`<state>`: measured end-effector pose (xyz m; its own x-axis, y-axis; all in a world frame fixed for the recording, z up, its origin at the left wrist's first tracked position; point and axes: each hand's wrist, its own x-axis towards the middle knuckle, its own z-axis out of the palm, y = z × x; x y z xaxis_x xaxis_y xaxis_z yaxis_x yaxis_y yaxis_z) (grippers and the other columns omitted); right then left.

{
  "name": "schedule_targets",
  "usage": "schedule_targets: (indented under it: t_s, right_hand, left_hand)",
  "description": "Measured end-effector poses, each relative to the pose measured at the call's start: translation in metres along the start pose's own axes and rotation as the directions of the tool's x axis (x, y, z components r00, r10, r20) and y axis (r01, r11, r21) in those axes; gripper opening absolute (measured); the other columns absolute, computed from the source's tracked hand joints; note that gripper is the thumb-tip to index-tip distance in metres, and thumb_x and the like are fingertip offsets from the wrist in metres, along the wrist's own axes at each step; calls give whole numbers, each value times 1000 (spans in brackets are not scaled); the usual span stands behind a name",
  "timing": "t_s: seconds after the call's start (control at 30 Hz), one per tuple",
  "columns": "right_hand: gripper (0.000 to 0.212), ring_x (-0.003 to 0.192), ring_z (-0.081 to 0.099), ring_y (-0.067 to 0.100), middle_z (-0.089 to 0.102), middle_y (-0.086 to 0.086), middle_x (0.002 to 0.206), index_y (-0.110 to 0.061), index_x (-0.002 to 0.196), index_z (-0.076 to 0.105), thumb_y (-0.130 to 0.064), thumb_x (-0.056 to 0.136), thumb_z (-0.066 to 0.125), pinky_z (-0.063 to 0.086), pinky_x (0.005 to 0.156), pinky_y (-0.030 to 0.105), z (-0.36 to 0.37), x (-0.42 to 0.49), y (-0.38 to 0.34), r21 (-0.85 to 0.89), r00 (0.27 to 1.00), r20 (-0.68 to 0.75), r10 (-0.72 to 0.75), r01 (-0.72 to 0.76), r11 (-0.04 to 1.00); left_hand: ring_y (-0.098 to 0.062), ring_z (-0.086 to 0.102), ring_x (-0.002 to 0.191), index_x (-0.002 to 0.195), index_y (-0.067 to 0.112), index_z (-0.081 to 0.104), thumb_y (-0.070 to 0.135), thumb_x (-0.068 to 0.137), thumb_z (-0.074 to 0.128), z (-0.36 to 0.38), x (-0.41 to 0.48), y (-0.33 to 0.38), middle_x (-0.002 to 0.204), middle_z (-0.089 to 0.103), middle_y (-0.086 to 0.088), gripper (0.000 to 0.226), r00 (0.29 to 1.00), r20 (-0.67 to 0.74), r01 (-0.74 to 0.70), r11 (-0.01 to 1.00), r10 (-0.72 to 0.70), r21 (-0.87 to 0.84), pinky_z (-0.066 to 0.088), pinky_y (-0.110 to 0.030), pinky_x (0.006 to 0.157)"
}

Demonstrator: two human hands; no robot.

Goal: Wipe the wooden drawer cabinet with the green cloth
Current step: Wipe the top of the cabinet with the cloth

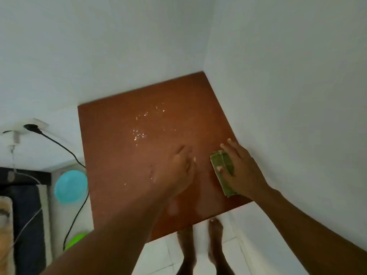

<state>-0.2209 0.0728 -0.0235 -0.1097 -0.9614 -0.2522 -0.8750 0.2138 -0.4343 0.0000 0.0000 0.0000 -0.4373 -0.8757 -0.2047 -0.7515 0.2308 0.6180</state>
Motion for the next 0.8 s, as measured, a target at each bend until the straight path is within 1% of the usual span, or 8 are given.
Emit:
schedule_targets:
  t_s: [0.13,0.27,0.33,0.43,0.53,0.6,0.7,0.8]
  right_hand:
    - [77,157,14,27,20,5,169,-22,159,27,-59,94,45,15,125,45,45,3,24,-266,988,-67,-139,116,957]
    - [66,157,15,30,23,9,168,-15,159,29,-43,100,38,20,126,52,68,4,38,-333,966,-139,-219,163,929]
    - [57,156,20,29,33,10,164,-12,156,35,-27,101,35,24,125,53,75,6,37,-259,944,-201,-260,205,944]
    - [51,155,25,22,40,8,160,-7,152,40,-9,101,36,30,123,47,73,21,27,-32,916,-301,-264,267,963]
    - [53,153,29,15,38,4,161,-7,153,40,-2,100,40,33,123,38,43,88,-7,186,890,-393,-229,321,929]
    - [52,151,33,15,40,5,159,-7,152,42,-1,101,41,33,123,37,19,157,-33,226,873,-434,-222,343,912]
    - [52,149,38,24,42,11,158,-8,152,42,1,101,41,31,124,40,-2,249,-64,193,906,-339,-254,332,923]
    - [52,154,27,24,34,8,163,-17,157,35,-17,105,42,21,127,41,3,290,-78,45,933,-78,-351,355,934]
  left_hand:
    - [-30,46,132,130,17,59,38,96,45,42,7,-35,137,55,-6,43,995,1,-99,975,100,198,44,-52,105]
    - [-27,33,145,139,18,55,38,97,49,62,4,-55,151,49,-8,47,987,-58,-126,938,152,323,37,-48,114]
    - [-27,36,144,137,17,58,36,98,49,66,4,-59,150,50,-7,45,983,-74,-137,939,168,315,38,-47,114]
    - [-24,44,141,138,18,59,36,99,49,64,5,-63,147,55,-5,45,977,-84,-160,932,197,324,43,-46,111]
    - [-24,54,131,133,19,63,36,99,47,53,14,-68,140,60,-3,41,967,-84,-198,919,240,342,48,-45,105]
    - [-24,57,125,128,18,66,35,99,47,45,21,-71,136,63,-3,39,960,-81,-220,905,266,365,50,-43,103]
    - [-24,59,120,125,15,68,33,98,50,45,24,-73,131,64,-4,37,949,-90,-246,890,302,384,52,-41,99]
    - [-25,57,124,127,14,66,32,97,52,49,25,-74,133,62,-4,37,951,-88,-246,896,298,371,51,-42,101]
